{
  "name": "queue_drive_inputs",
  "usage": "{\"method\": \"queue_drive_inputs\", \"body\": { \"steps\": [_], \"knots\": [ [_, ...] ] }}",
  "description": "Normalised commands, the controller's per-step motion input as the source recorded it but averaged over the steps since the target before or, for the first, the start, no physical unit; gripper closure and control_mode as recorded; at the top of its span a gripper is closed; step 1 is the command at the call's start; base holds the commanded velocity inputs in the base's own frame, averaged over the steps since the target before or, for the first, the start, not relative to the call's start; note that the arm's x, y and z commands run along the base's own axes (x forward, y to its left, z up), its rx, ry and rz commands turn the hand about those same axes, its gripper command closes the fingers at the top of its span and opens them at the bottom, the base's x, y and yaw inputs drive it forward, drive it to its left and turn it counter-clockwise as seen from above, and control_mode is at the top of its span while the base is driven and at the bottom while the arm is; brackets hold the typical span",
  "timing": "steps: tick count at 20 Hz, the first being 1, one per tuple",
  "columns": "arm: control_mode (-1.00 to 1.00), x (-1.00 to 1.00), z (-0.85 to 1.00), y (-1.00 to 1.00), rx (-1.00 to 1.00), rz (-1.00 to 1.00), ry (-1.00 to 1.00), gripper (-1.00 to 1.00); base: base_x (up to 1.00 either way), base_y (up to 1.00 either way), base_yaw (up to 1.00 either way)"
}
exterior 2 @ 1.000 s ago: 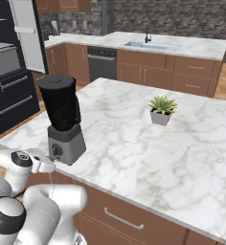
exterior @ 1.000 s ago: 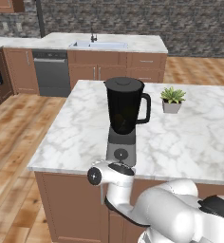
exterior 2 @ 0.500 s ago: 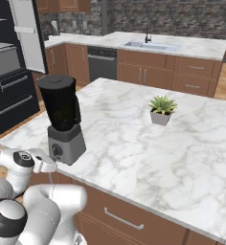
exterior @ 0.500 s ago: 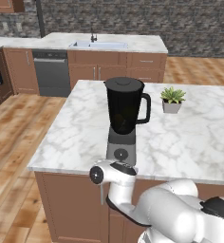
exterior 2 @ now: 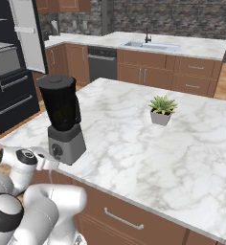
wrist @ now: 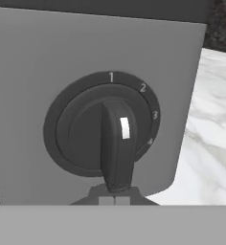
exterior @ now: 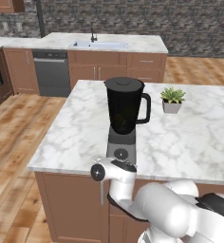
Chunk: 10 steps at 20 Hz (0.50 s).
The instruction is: Grab the lemon and lime from the fridge, place them in the blender, close the lid, and turn on the blender to create a marinade.
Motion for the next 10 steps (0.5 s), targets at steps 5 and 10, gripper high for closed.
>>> {"method": "queue_drive_inputs", "body": {
  "steps": [5,10],
  "knots": [
    [-1.00,0.23,-0.16,0.00,0.00,0.04,0.00,1.00,0.00,0.00,0.00],
    [-1.00,0.24,-0.19,-0.04,0.00,0.05,0.00,1.00,0.00,0.00,0.00]
  ]
}}
